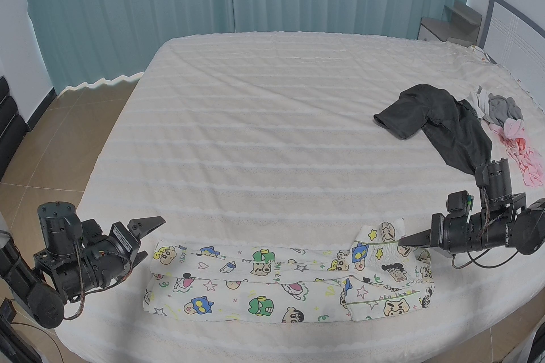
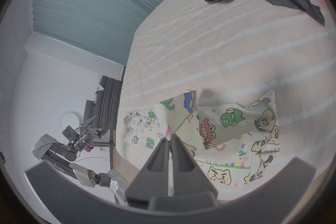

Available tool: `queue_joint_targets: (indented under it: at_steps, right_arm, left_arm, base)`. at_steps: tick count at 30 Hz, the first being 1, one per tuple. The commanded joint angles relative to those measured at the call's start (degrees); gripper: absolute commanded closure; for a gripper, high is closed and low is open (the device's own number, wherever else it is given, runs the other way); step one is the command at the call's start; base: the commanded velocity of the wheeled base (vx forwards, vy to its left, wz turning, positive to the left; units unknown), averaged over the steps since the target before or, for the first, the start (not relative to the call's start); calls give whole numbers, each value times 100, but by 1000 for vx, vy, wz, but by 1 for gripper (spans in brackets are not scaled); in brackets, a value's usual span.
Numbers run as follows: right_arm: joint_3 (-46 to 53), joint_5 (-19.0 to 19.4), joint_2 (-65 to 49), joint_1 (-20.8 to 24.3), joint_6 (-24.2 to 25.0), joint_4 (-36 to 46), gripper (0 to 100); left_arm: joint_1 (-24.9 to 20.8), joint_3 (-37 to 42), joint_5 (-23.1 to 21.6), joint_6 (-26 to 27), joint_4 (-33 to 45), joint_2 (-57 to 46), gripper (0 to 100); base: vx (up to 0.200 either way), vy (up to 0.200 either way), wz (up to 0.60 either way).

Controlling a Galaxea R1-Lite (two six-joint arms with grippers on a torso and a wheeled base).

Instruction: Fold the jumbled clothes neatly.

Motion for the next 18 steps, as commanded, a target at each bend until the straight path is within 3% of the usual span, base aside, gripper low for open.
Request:
queue_joint_targets:
  at_steps: [1,18]
  right_arm:
    - [54,3,-144,42,3,4,100]
    - [555,3,-601,121,-85,-5,100]
  left_arm:
    - [0,-2,1,-2,-2,11,0]
    - [-9,-2,1,-2,-2,11,0]
  base:
    - [0,0,0]
    - [0,0,0]
